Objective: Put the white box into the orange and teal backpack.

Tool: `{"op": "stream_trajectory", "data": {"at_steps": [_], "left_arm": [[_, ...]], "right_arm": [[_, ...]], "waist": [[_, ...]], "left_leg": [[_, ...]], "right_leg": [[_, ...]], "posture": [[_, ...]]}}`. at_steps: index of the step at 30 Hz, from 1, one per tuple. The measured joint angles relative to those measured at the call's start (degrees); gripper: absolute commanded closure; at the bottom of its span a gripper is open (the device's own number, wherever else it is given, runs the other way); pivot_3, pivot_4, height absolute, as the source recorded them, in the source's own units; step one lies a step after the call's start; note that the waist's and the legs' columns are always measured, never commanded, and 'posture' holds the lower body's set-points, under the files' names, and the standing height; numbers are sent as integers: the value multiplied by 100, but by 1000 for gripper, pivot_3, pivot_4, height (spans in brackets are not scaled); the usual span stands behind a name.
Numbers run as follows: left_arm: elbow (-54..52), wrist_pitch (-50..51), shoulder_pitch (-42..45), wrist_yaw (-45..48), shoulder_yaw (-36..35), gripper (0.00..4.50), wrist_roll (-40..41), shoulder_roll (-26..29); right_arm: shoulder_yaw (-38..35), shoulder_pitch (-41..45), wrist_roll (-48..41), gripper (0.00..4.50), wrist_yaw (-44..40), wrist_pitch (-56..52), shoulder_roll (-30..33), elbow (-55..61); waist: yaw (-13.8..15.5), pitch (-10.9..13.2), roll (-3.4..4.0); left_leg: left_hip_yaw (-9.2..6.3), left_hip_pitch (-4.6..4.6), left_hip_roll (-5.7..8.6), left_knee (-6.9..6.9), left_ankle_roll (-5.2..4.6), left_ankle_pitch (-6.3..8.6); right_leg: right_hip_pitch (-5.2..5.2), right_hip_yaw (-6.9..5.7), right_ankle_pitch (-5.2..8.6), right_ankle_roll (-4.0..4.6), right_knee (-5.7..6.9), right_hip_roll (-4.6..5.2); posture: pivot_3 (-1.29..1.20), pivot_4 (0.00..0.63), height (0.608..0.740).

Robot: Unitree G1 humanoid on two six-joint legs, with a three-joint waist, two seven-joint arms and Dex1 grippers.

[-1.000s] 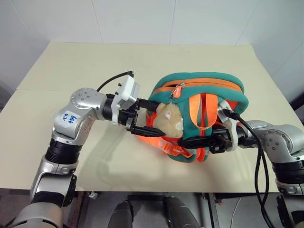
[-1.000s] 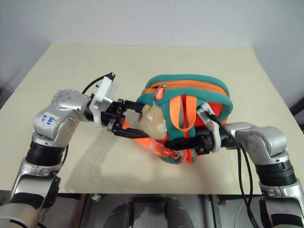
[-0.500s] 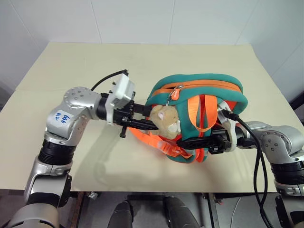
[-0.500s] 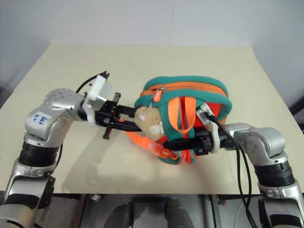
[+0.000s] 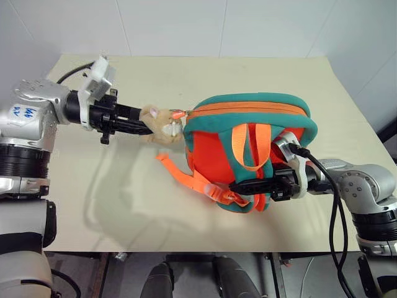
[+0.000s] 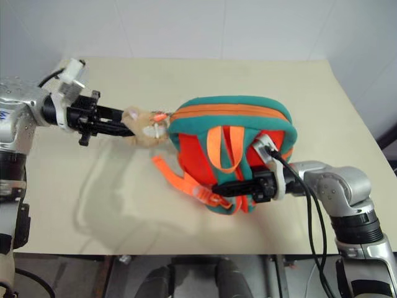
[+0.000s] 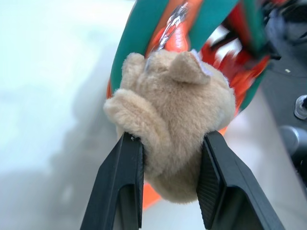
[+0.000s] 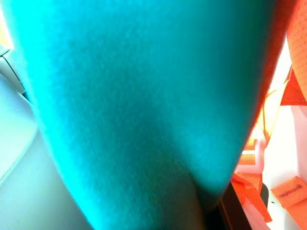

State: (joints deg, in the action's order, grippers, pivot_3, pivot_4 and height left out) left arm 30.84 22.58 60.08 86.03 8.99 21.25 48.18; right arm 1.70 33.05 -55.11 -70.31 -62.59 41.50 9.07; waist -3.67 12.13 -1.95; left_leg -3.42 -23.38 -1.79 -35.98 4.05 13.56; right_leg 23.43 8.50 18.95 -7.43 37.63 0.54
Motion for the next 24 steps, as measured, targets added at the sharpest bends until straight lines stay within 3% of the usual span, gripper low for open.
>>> {"op": "stream_trajectory", "data": {"at_steps": [5, 11, 15, 18, 23, 24], "left_arm": [[959, -264, -196, -6, 283, 3417, -395, -609], [1908, -784, -253, -96, -12, 3417, -468, -1507], [1908, -1292, -456, -157, -205, 3417, -574, -1685], [1273, -1304, -915, -70, -313, 3417, -550, -1593], [-556, -674, -1697, -58, -476, 3417, -341, -1034], [-912, -547, -1831, -95, -522, 3084, -299, -927]], "right_arm": [[-18, -23, -61, 4500, 134, -25, -43, 58], [-179, -262, -195, 4500, 308, -28, -69, 215], [-202, -276, -177, 4500, 414, 69, -177, 253], [-204, -290, 18, 4500, 494, 387, -194, 372], [-550, -445, -28, 2888, 751, 535, -173, 675], [-669, -494, -49, 2529, 811, 546, -164, 739]], "waist": [[24, 0, -1], [59, 0, -1], [66, -1, -1], [66, 0, -1], [51, 0, -1], [46, 0, -1]], "left_leg": [[-2, -5, 0, -6, 0, 0], [-5, -15, 1, -10, 0, 0], [-6, -8, 3, -12, 0, 0], [-7, -11, 2, -10, 0, 0], [-10, -13, -2, -3, 1, 1], [-10, -12, -2, -3, 1, 1]], "right_leg": [[5, -1, 0, 0, 8, 0], [9, -4, -1, -2, 8, 3], [5, -3, -2, -2, 12, 5], [6, -3, -2, -3, 11, 5], [8, -4, -1, -2, 8, 5], [8, -4, -1, -2, 9, 5]], "posture": [[0, 150, 740], [0, 150, 740], [0, 150, 740], [0, 150, 740], [0, 150, 740], [0, 150, 740]]}}
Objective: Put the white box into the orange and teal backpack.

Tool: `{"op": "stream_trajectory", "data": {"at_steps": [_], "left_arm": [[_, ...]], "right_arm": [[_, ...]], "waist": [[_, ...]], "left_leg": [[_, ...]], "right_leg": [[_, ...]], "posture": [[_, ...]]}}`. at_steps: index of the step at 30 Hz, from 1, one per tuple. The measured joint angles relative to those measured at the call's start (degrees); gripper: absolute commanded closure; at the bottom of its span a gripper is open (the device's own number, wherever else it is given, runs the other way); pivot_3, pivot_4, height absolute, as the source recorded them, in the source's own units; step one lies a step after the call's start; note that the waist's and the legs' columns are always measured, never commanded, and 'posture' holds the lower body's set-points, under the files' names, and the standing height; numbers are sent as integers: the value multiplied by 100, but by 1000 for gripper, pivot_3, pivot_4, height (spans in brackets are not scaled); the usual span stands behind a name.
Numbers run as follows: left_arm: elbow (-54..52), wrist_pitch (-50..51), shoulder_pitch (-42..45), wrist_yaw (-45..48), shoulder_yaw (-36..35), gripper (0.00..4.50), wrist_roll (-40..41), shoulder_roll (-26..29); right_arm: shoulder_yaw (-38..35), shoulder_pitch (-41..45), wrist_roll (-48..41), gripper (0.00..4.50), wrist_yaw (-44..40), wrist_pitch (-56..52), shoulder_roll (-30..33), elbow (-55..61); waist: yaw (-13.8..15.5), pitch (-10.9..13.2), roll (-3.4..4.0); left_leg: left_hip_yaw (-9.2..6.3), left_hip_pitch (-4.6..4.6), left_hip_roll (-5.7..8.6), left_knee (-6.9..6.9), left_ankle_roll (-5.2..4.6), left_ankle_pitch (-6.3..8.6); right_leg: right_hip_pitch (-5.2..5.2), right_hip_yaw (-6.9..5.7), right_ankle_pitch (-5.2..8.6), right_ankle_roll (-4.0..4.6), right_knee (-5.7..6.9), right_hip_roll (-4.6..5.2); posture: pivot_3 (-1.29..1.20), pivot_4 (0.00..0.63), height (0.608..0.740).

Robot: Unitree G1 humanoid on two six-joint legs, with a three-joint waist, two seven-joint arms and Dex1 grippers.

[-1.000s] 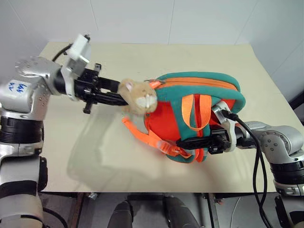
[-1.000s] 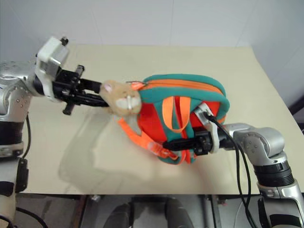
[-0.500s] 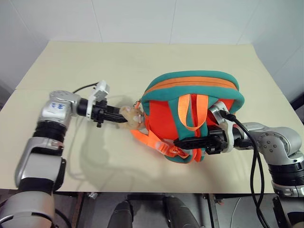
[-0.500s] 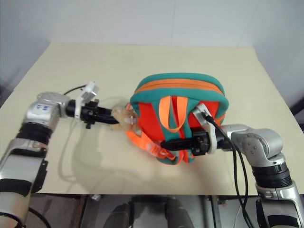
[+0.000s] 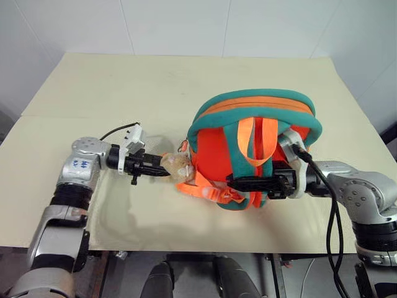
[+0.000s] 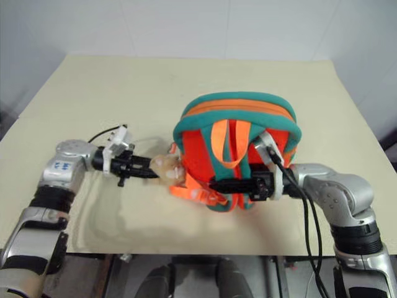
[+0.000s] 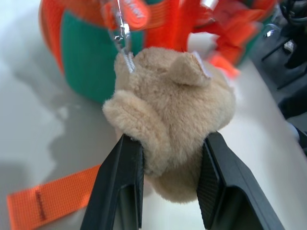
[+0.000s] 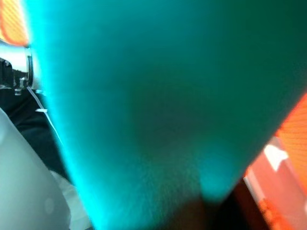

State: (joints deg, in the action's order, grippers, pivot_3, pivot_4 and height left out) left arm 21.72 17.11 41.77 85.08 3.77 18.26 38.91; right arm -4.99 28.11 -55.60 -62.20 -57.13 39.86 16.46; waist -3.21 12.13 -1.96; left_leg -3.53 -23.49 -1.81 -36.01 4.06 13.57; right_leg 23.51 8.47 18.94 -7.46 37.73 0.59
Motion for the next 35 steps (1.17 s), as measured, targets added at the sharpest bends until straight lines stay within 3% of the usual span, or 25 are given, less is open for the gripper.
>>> {"op": "stream_trajectory", "data": {"at_steps": [7, 10, 15, 19, 26, 35], "left_arm": [[-1580, 769, -862, -310, -544, 819, 450, 740], [-1901, 953, -1202, -413, -745, 13, 613, 914], [-2007, 782, -1579, -676, -1010, 13, 707, 856], [-2044, 358, -1938, -911, -1420, 13, 842, 621], [-1877, -354, -2188, -1025, -1761, 13, 953, 460], [-1970, -448, -2661, -1068, -1883, 13, 1121, 464]], "right_arm": [[-756, -490, 198, 197, 280, 641, 378, 505], [-1124, -929, 265, 0, 191, 728, 802, 587], [-1805, -1788, 413, 0, -34, 1035, 1250, 578], [-2264, -2641, 1381, 0, -235, 2199, 1305, 188], [-2330, -2732, 2406, 0, -465, 4248, 1141, -754], [-2170, -2587, 2548, 0, -645, 4703, 1091, -1338]], "waist": [[-7, 0, 0], [9, 0, 0], [29, 0, 0], [27, -1, -2], [-42, -1, -2], [-15, 0, -2]], "left_leg": [[5, 8, 1, -3, 0, 0], [7, 8, 2, 0, -1, 0], [8, 10, 2, -2, -1, 0], [20, 16, 2, -1, -2, 1], [56, 45, 1, -2, -5, -1], [58, 45, 2, -6, -6, -1]], "right_leg": [[-8, 2, 0, 1, 0, -1], [-12, 2, 1, 1, -9, 1], [-17, 2, 0, 1, -15, 1], [-23, 10, -2, -2, -24, 1], [-35, 45, -7, -10, -25, -2], [-41, 51, -9, -14, -30, 0]], "posture": [[0, 150, 740], [0, 150, 740], [0, 150, 740], [0, 150, 740], [0, 150, 740], [0, 150, 740]]}}
